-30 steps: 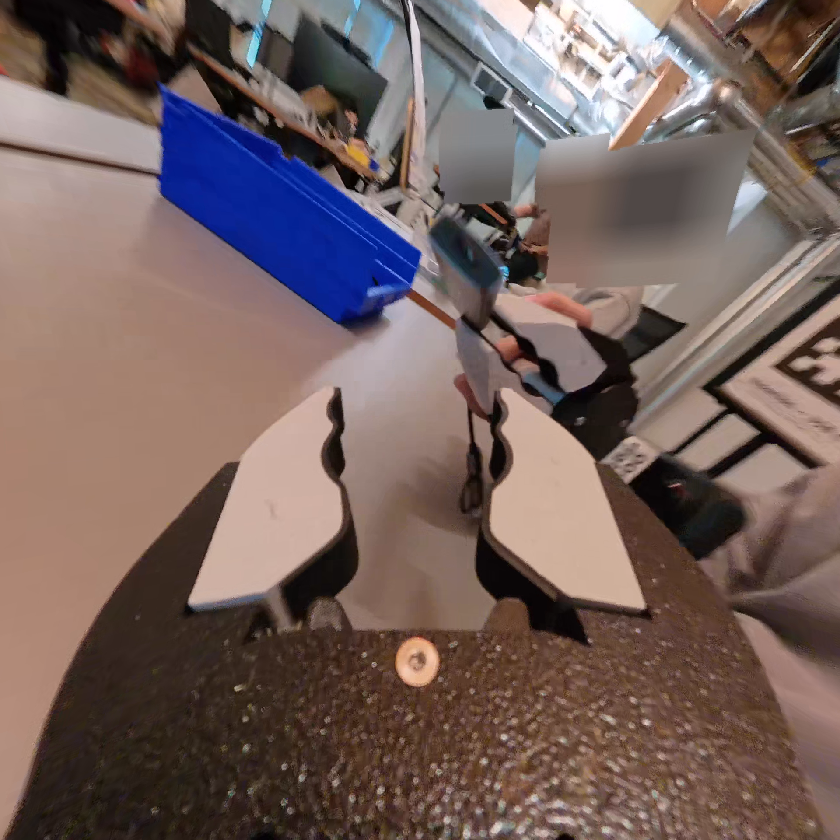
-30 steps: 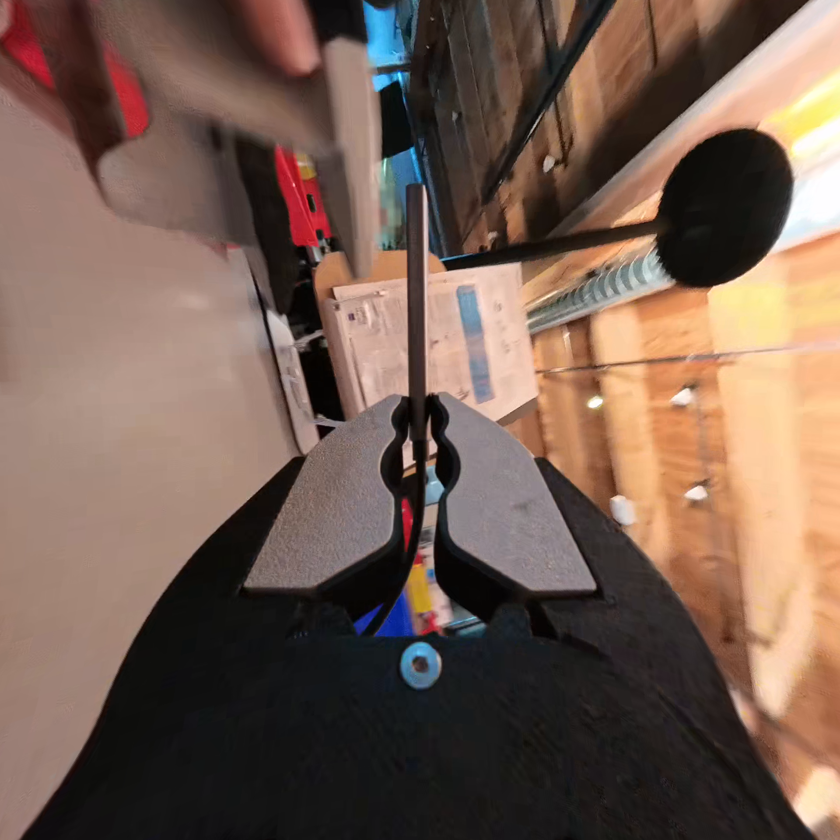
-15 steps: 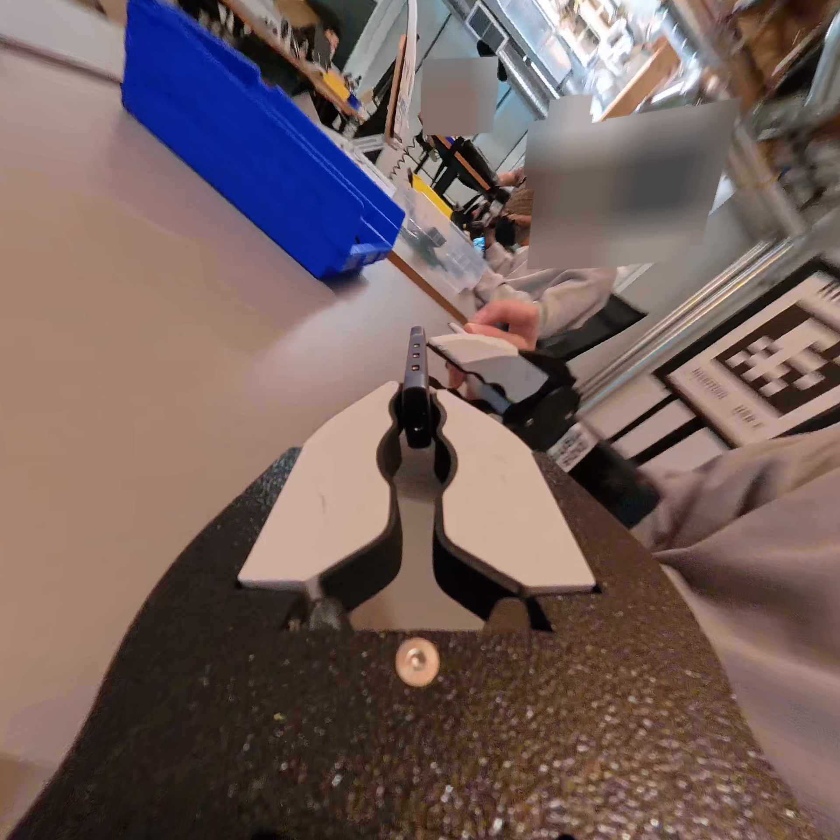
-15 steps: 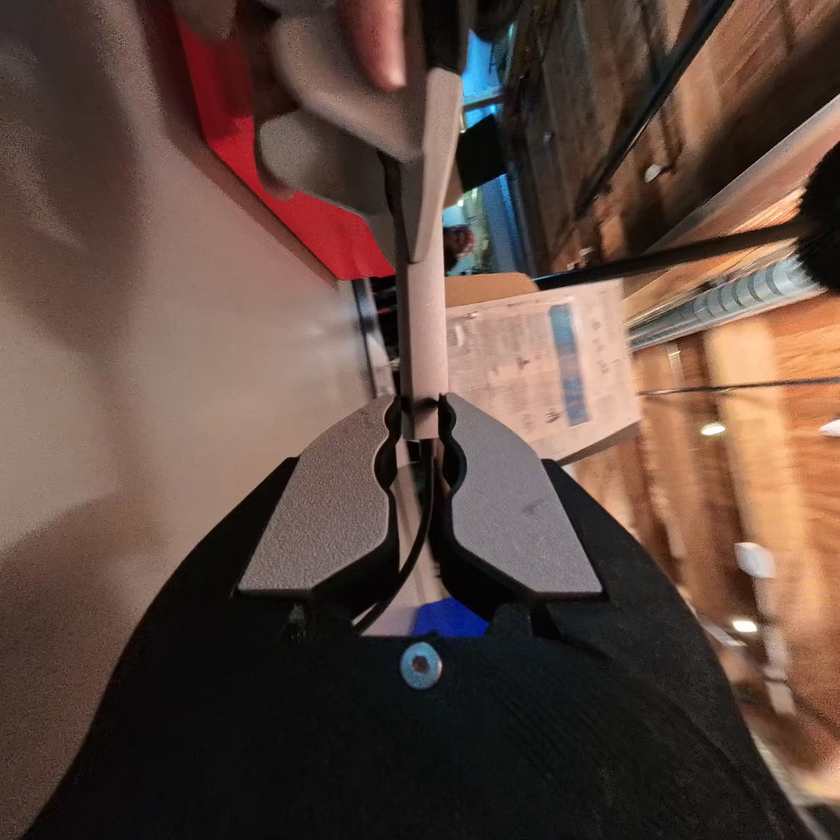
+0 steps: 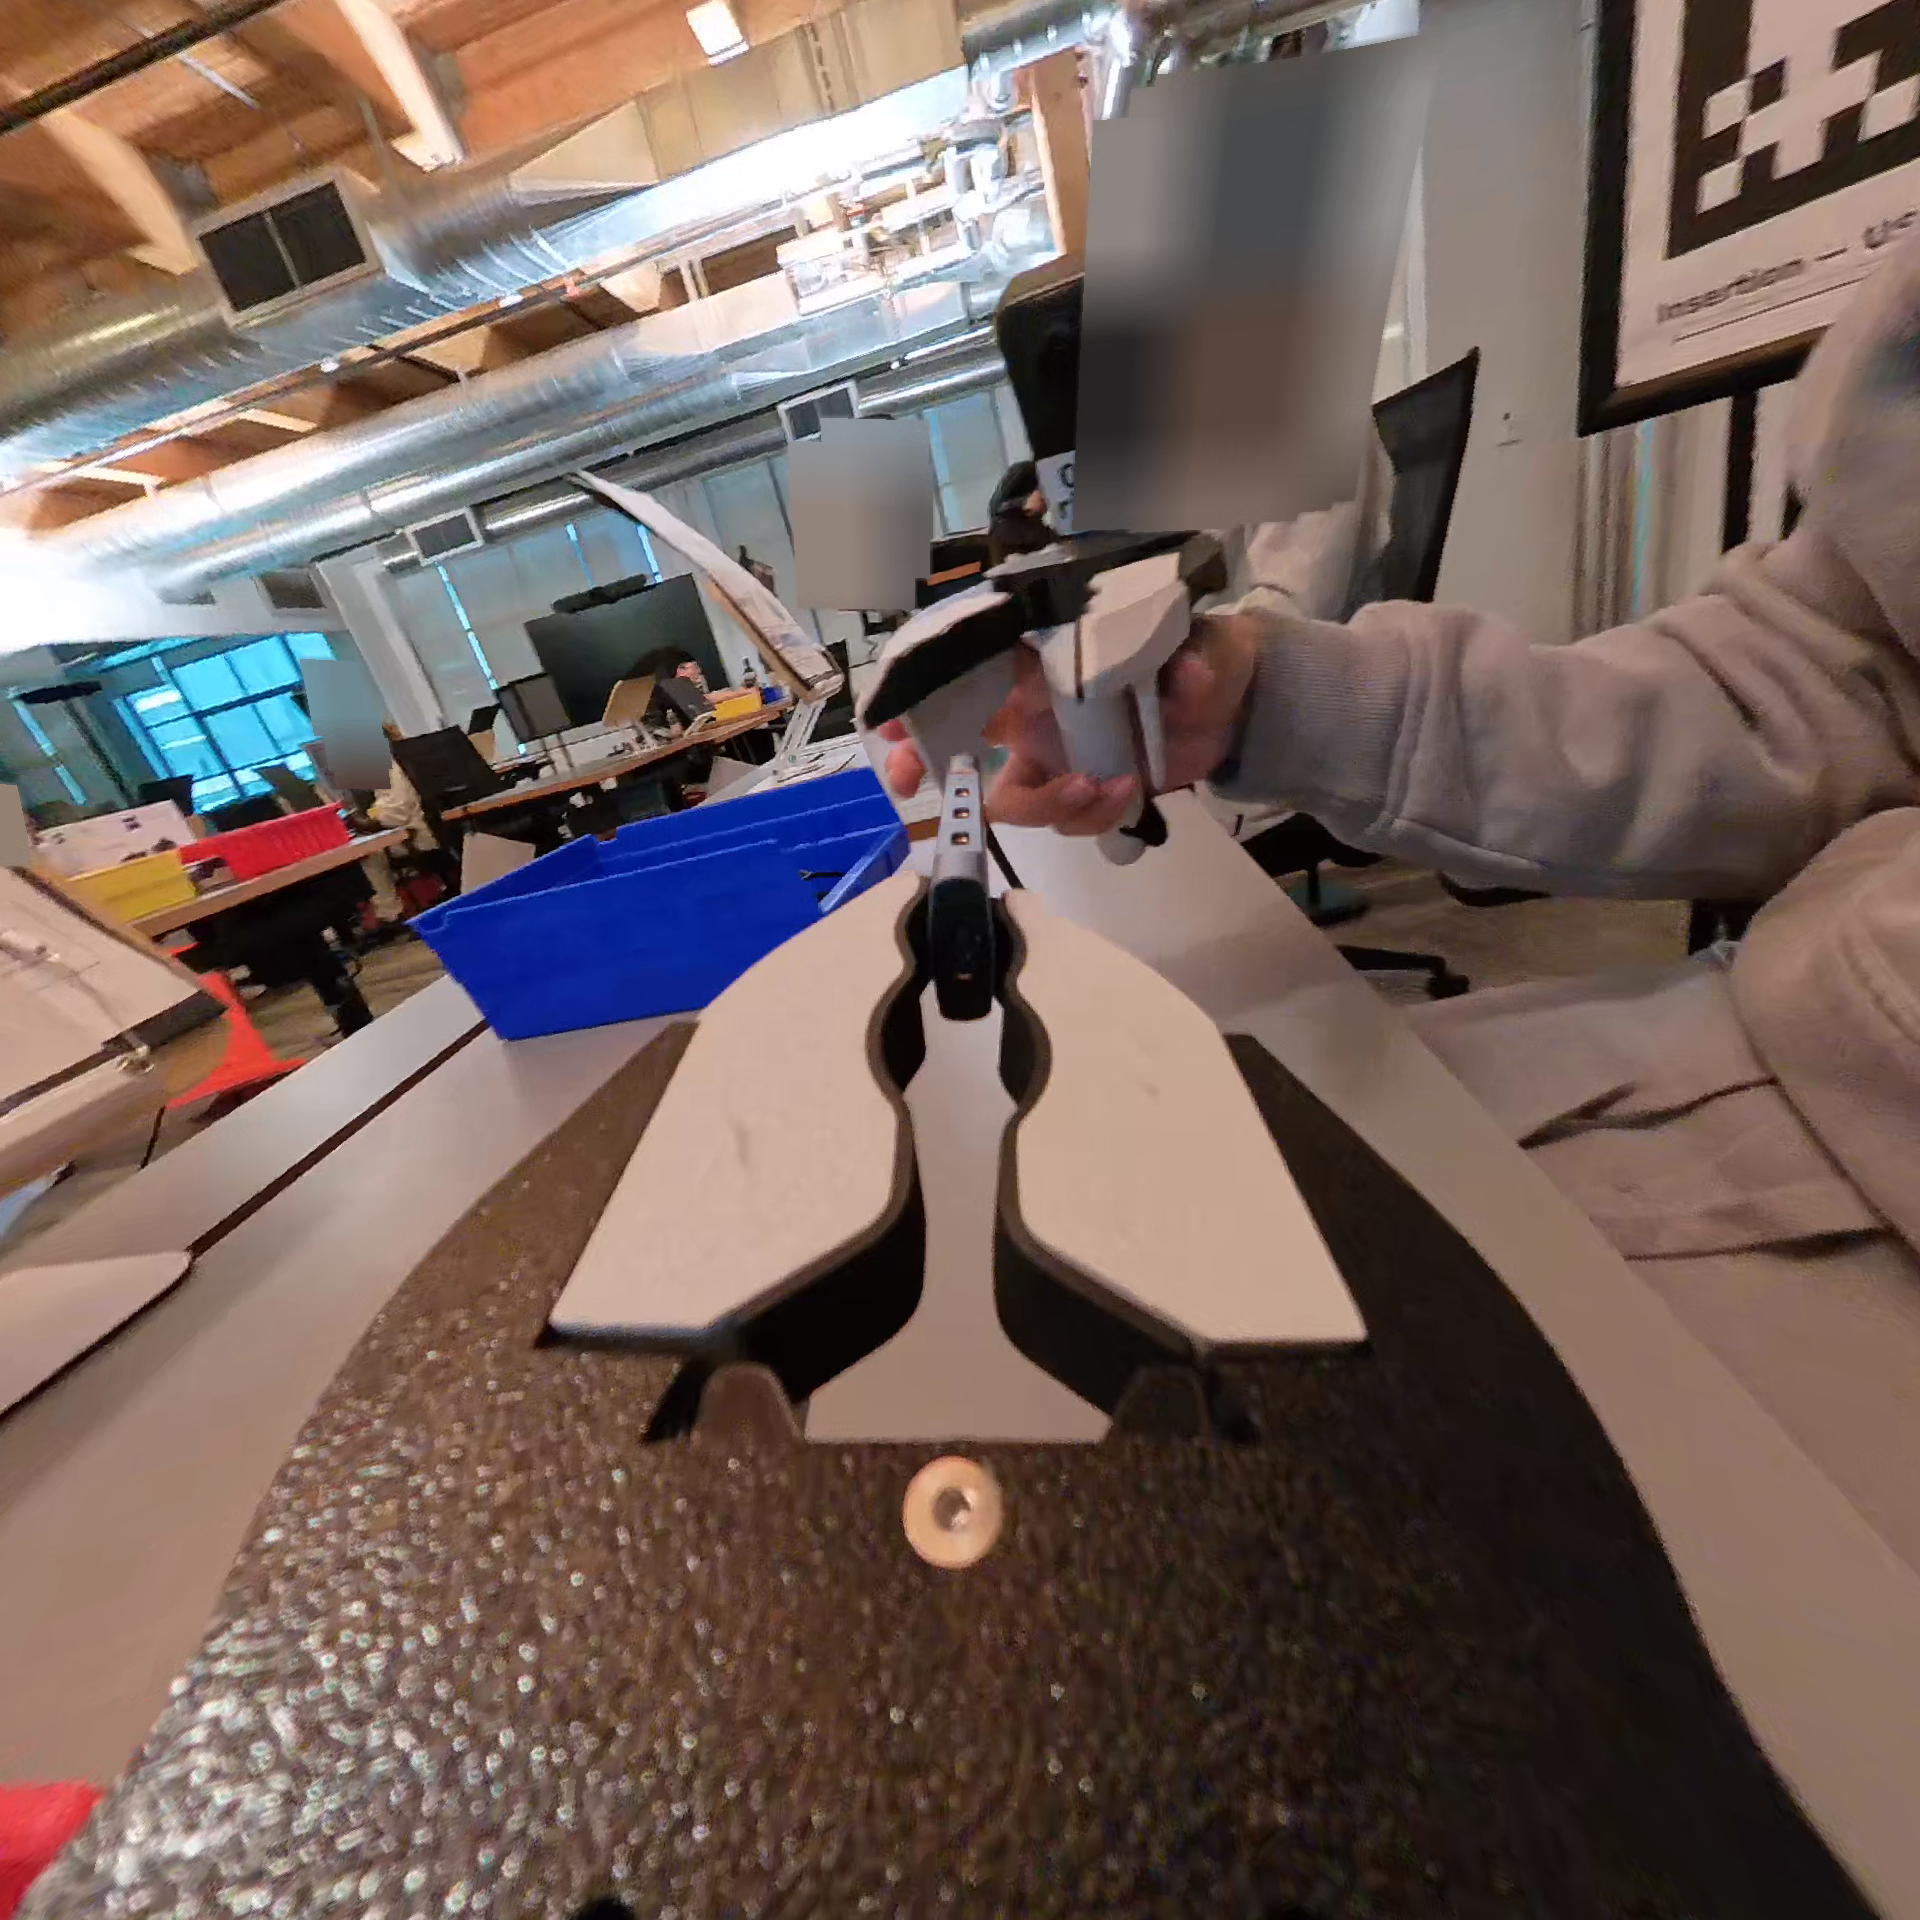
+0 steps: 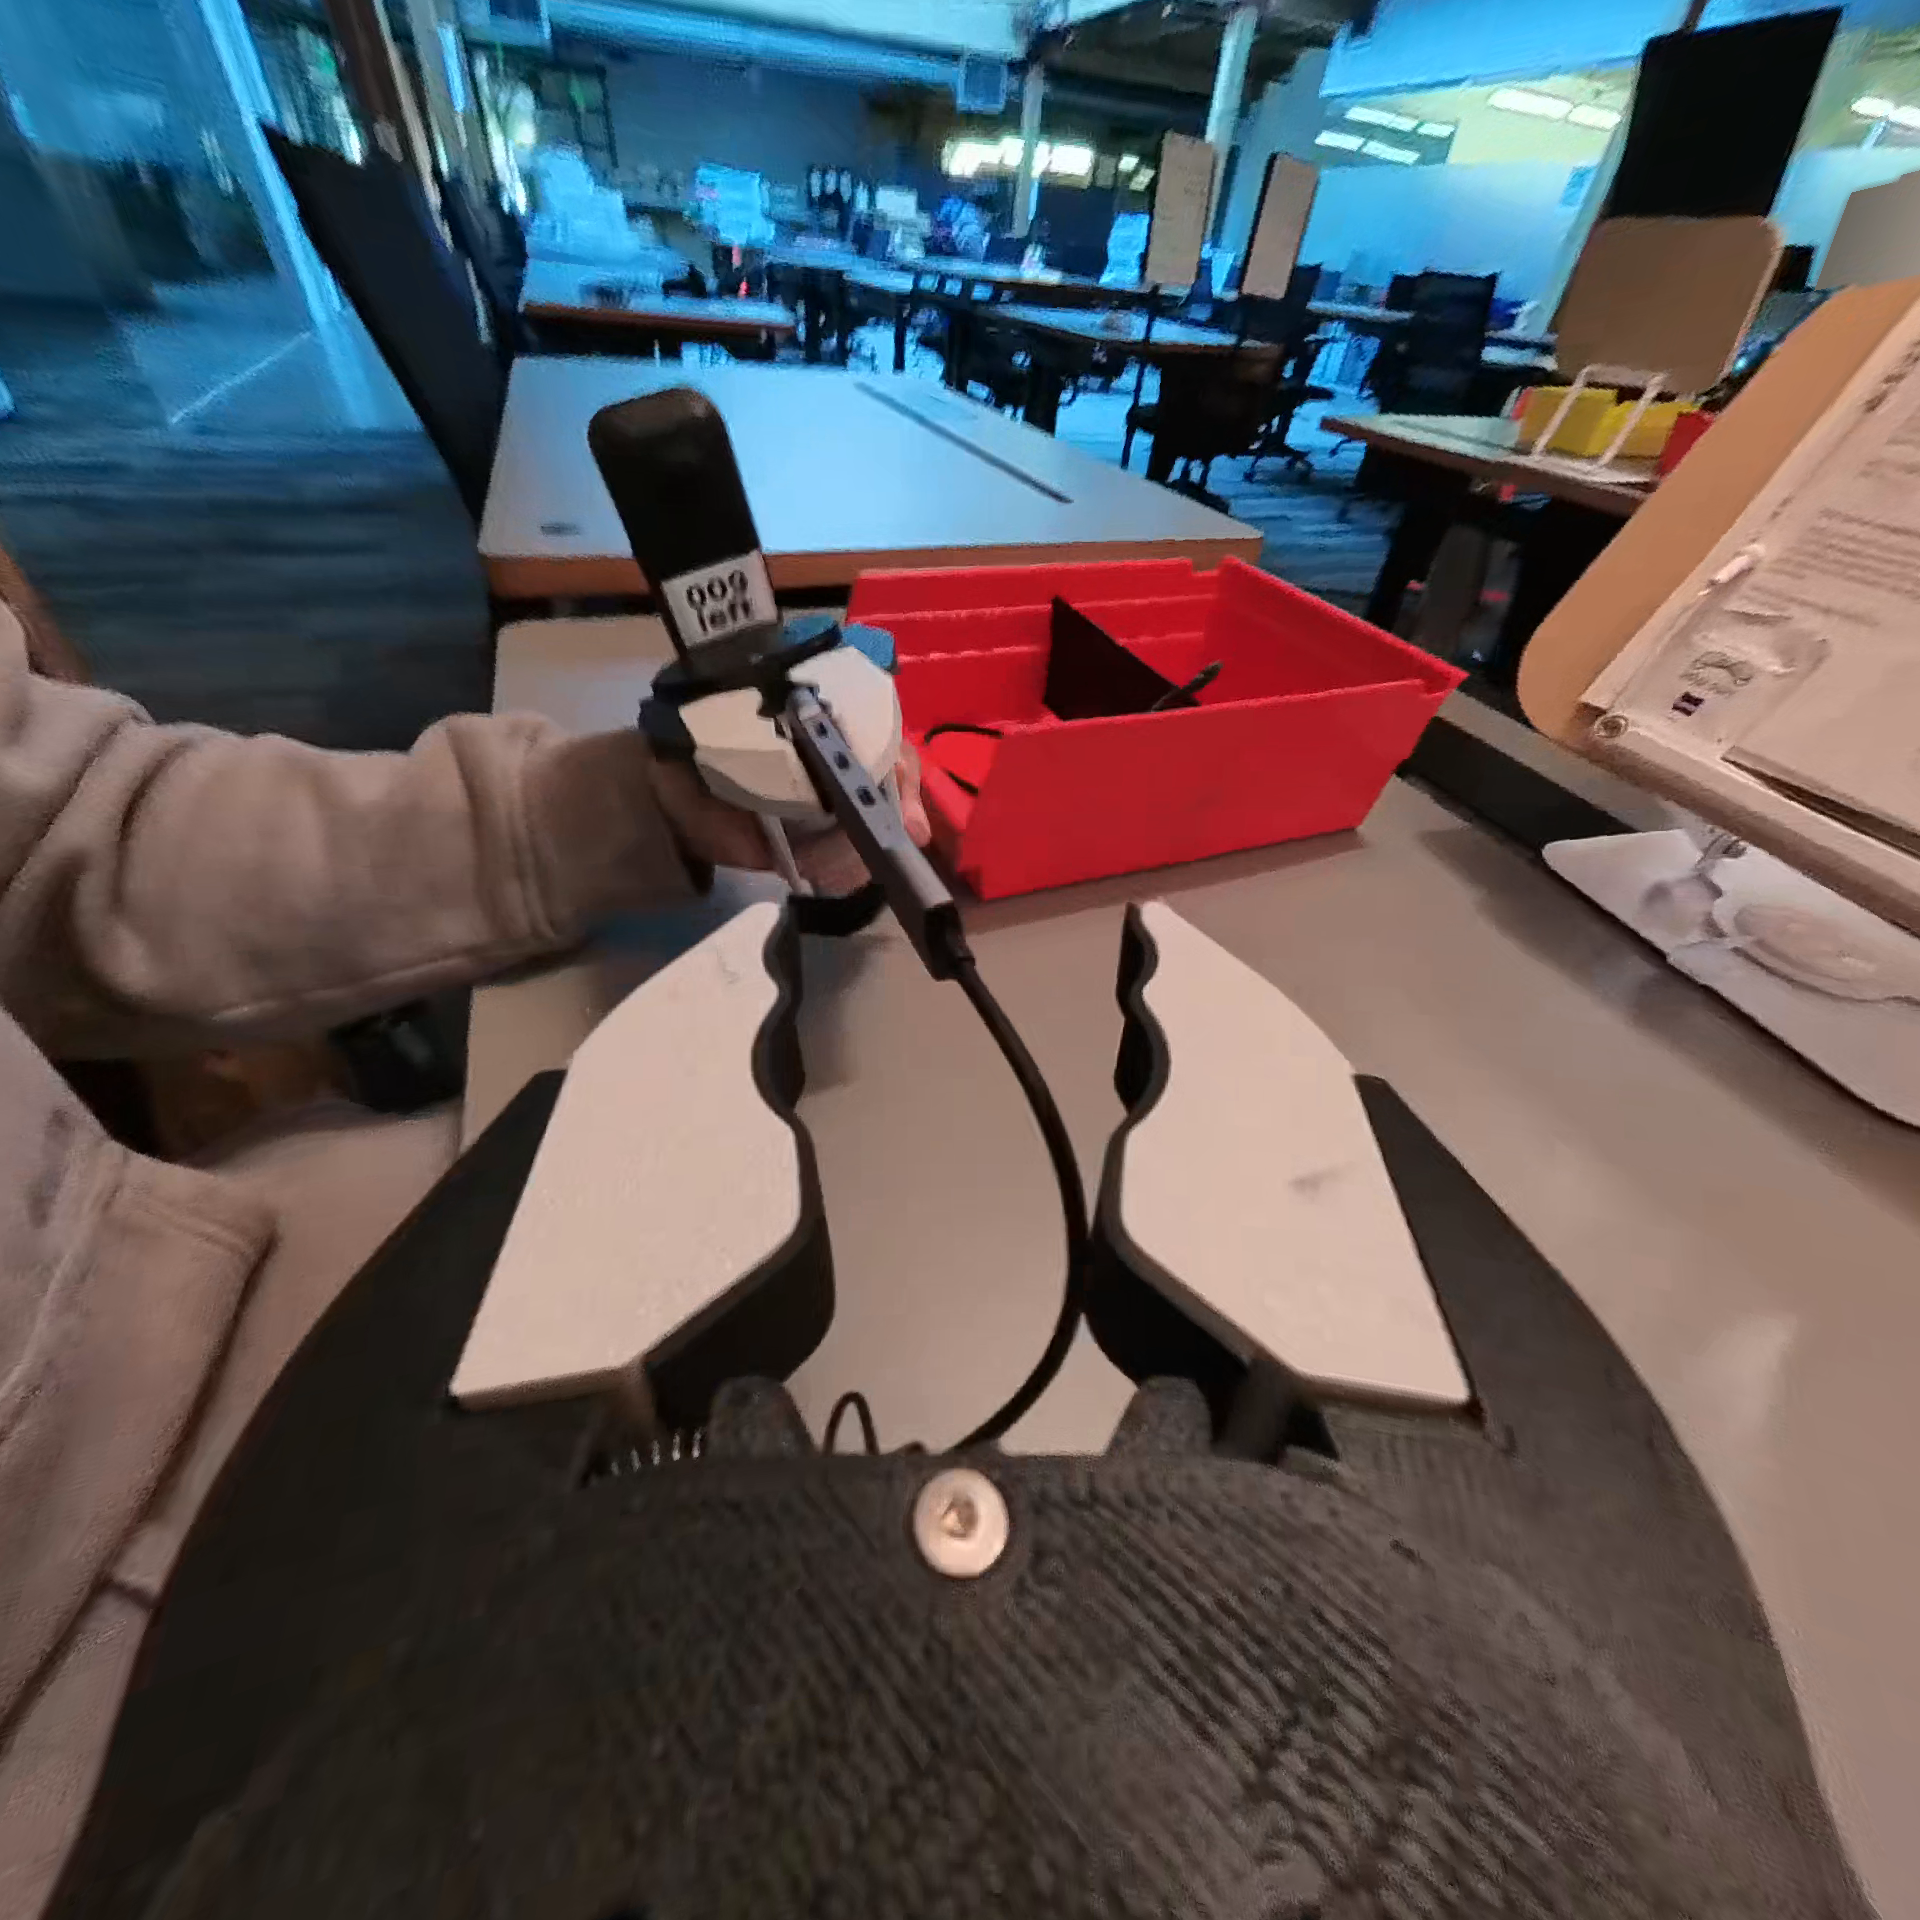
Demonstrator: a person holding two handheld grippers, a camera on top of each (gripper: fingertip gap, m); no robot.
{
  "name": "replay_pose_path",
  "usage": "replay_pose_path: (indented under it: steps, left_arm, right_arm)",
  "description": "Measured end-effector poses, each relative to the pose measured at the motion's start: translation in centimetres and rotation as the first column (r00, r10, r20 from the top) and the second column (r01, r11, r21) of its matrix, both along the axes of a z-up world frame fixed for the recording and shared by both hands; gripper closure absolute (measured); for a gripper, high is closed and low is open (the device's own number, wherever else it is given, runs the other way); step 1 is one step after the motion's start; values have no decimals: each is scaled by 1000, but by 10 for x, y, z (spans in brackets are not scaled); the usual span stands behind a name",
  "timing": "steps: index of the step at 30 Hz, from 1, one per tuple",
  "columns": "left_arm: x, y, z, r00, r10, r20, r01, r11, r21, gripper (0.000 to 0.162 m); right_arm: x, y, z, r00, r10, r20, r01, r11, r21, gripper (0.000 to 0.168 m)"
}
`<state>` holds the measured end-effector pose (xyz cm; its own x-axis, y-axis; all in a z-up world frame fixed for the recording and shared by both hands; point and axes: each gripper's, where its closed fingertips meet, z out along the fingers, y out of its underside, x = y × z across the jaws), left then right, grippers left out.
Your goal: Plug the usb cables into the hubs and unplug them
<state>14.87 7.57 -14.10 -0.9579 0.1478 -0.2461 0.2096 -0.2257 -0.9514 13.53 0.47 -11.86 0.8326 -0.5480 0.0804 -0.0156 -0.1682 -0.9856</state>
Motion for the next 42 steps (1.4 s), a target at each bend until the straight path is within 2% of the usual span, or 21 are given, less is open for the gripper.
replay_pose_path:
  steps: [2,4,9,10,12,13,14,15,18,20,23,26,28,31,34,35,37,38,39,41,42]
  left_arm:
    - [-7,-2,1,999,-37,-1,37,999,0,154]
    - [-9,-5,0,999,-49,0,49,999,3,153]
    - [-5,-7,-8,999,-35,-33,37,997,61,153]
    - [-1,-9,-9,998,-15,-58,20,997,75,151]
    - [15,-14,-9,984,88,-155,-71,991,114,144]
    - [22,-18,-8,967,127,-219,-99,986,133,132]
    - [26,-21,-9,944,145,-297,-102,982,157,114]
    - [28,-26,-11,911,148,-385,-77,978,193,103]
    - [21,-41,-12,784,73,-616,73,975,208,85]
    - [18,-48,-2,679,-20,-734,135,986,98,87]
    - [24,-52,5,518,-138,-844,166,984,-59,117]
    - [23,-53,0,460,-190,-867,209,973,-102,137]
    - [25,-53,-1,430,-193,-882,196,973,-117,137]
    - [27,-60,-10,375,-140,-916,197,978,-69,137]
    - [30,-66,-24,329,-17,-944,172,984,42,141]
    - [31,-66,-27,334,18,-943,157,985,74,143]
    - [33,-66,-25,359,39,-933,103,991,81,150]
    - [35,-66,-22,358,41,-933,68,995,70,153]
    - [37,-67,-21,375,56,-925,28,997,72,154]
    - [39,-68,-24,438,100,-893,-42,995,90,153]
    - [42,-68,-25,437,106,-893,-69,994,84,153]
  right_arm:
    - [8,1,-9,998,-44,54,48,996,-75,116]
    - [2,13,-19,996,24,84,-13,992,-127,135]
    - [2,20,-32,985,43,165,-2,970,-241,155]
    - [3,19,-31,975,42,218,21,961,-276,157]
    - [11,13,-27,925,-3,379,155,916,-370,158]
    - [15,10,-24,889,-23,458,231,885,-405,158]
    - [20,6,-19,835,-42,548,321,846,-425,158]
    - [22,4,-14,783,-51,619,393,812,-430,159]
    - [25,-5,0,624,-67,779,580,707,-404,160]
    - [26,-4,-7,589,-14,808,632,632,-449,160]
    - [19,7,-12,513,51,857,671,599,-437,159]
    - [21,7,-29,579,6,815,633,626,-455,159]
    - [20,6,-32,565,6,825,637,632,-440,160]
    - [21,7,-40,563,50,825,646,596,-478,160]
    - [24,2,-50,563,123,817,675,502,-541,160]
    - [26,0,-55,579,120,806,673,489,-556,159]
    - [34,-12,-67,660,-19,751,664,484,-570,149]
    - [37,-15,-76,707,-91,701,640,505,-580,141]
    - [37,-13,-79,742,-147,655,609,557,-565,136]
    - [33,-5,-67,779,-279,562,560,713,-422,122]
    - [31,-2,-58,801,-345,489,533,782,-323,116]
